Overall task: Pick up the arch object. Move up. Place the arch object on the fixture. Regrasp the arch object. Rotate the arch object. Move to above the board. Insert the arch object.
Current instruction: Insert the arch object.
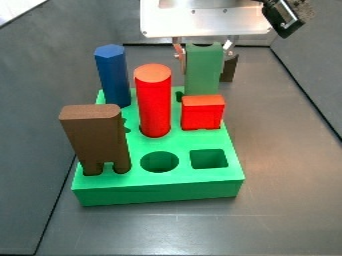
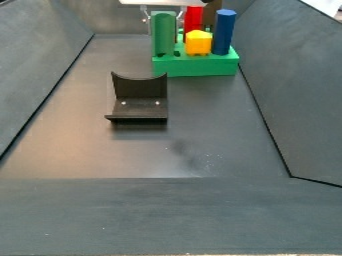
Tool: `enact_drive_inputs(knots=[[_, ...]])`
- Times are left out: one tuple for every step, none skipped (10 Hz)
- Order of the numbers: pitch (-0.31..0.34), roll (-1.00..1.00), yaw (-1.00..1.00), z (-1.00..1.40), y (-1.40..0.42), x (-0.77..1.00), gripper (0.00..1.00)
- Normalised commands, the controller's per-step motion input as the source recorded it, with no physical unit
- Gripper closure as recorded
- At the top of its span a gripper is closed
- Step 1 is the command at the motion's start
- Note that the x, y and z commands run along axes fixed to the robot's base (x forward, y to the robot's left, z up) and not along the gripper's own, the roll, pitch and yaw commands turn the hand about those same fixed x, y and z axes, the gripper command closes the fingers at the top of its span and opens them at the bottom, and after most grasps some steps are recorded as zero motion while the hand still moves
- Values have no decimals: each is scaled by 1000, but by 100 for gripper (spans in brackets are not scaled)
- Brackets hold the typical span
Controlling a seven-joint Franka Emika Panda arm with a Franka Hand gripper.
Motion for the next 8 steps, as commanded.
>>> enact_drive_inputs(knots=[[0,0,-49,-131,0,-434,100],[0,54,0,-94,-97,-469,100],[0,9,0,-117,-63,-277,100],[0,0,0,-197,-3,-91,100],[0,0,0,-320,0,0,100],[-10,0,0,-454,0,86,100],[-51,114,0,-597,-11,131,100],[-71,147,11,-614,-6,189,100]])
